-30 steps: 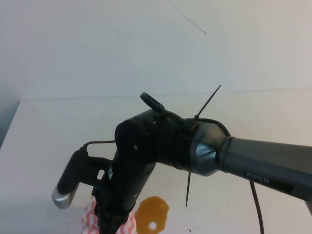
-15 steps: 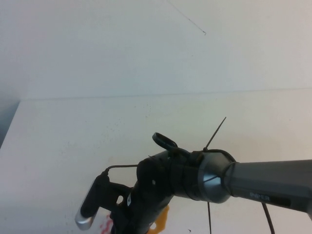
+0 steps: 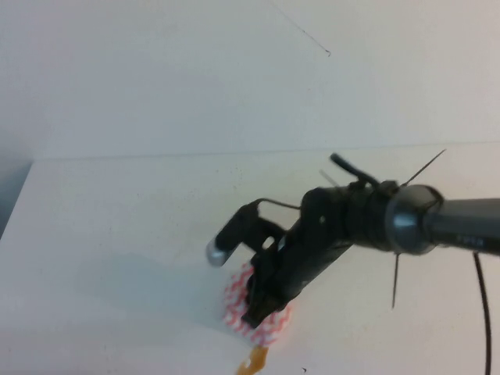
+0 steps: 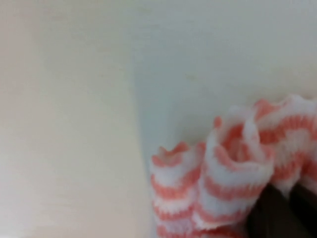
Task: Wipe the table
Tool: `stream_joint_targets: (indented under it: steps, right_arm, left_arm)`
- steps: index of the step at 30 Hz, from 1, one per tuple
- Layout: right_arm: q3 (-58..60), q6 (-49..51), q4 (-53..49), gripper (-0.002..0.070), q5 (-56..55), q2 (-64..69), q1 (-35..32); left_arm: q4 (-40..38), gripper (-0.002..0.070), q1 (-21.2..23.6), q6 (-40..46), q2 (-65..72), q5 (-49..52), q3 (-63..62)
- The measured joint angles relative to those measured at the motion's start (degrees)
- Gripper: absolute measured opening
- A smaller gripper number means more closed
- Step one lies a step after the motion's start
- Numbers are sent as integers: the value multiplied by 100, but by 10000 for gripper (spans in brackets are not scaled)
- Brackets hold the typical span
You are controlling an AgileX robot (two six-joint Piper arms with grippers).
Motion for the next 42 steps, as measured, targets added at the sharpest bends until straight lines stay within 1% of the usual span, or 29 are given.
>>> stream_joint_targets:
  steps: [4,9,12,15,19,24,26,35,39,42]
  right_arm:
    - [11,-103,265,25,386,-68,-801]
    - [32,-151,230,25,635,-395,-1311]
    - [32,-163,214,25,691,-486,-1493]
    - [62,-187,184,25,873,-433,-1521]
    - [433,-299,575,25,909,-265,-1449]
    - [892,-1220,1867,24,791,-294,-1069]
    - [925,-1343,2034,23,803,-294,-810]
    - [928,-1343,2010,23,775,-306,556]
    - [950,-1225,1576,23,623,-423,950]
    - [958,-1073,1002,23,449,-487,1031]
  left_arm:
    - [0,0,0,0,0,0,0]
    - [0,0,0,0,0,0,0]
    - [0,1,0,0,0,0,0]
    - [0,0,0,0,0,0,0]
    - [0,0,0,0,0,0,0]
    - [0,0,0,0,0,0,0]
    - [0,1,0,0,0,0,0]
    - [0,1,0,0,0,0,0]
    - [0,0,0,0,0,0,0]
    - [0,0,0,0,0,0,0]
